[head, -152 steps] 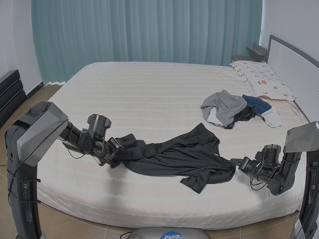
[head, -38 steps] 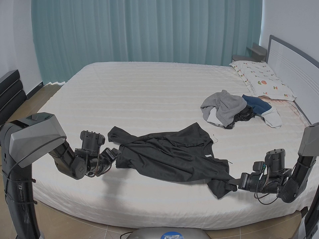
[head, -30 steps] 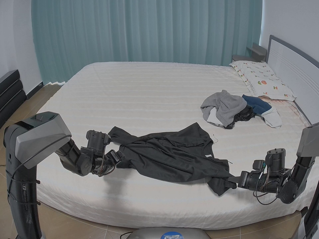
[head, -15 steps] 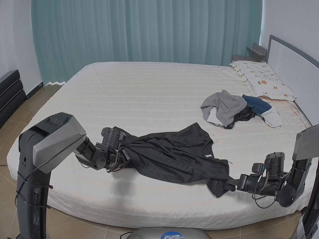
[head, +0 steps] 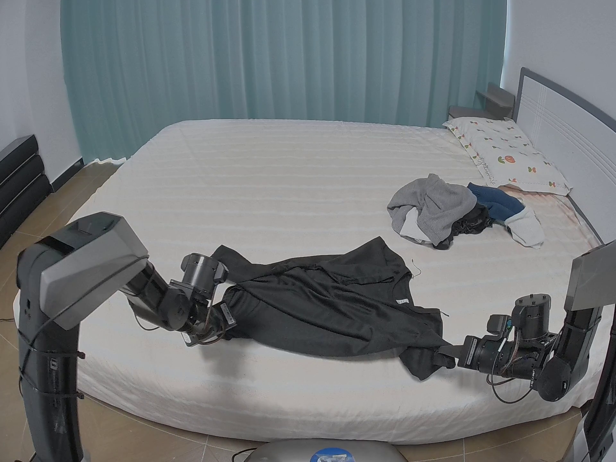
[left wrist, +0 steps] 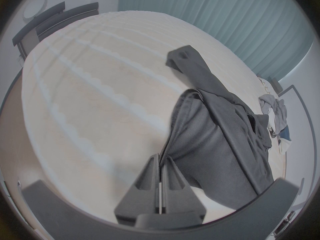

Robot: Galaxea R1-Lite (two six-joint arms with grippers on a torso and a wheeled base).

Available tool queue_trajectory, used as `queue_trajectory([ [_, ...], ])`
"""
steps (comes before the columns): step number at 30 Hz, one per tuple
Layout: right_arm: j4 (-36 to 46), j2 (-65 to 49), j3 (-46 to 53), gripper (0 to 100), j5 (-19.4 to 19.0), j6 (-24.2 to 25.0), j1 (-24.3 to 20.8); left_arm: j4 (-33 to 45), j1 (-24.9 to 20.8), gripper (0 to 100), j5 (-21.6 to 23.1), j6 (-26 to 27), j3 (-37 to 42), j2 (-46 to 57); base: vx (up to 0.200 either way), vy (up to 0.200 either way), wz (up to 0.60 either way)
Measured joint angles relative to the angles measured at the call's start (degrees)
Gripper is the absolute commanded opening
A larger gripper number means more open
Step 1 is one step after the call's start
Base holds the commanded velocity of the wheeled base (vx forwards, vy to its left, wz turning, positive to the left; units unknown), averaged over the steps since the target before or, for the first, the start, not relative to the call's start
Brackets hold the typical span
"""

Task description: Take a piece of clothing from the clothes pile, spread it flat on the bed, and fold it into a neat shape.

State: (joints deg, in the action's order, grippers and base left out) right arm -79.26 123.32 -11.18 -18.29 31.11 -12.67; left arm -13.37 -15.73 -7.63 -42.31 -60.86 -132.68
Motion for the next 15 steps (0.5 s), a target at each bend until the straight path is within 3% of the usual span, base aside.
queue_trajectory([
  [15,-9.7,3.7,6.9,0,-1.3,-0.9,-4.6,-0.1,9.8,0,1.8,10.3,25.1,18.7,0.000,0.000,0.00],
])
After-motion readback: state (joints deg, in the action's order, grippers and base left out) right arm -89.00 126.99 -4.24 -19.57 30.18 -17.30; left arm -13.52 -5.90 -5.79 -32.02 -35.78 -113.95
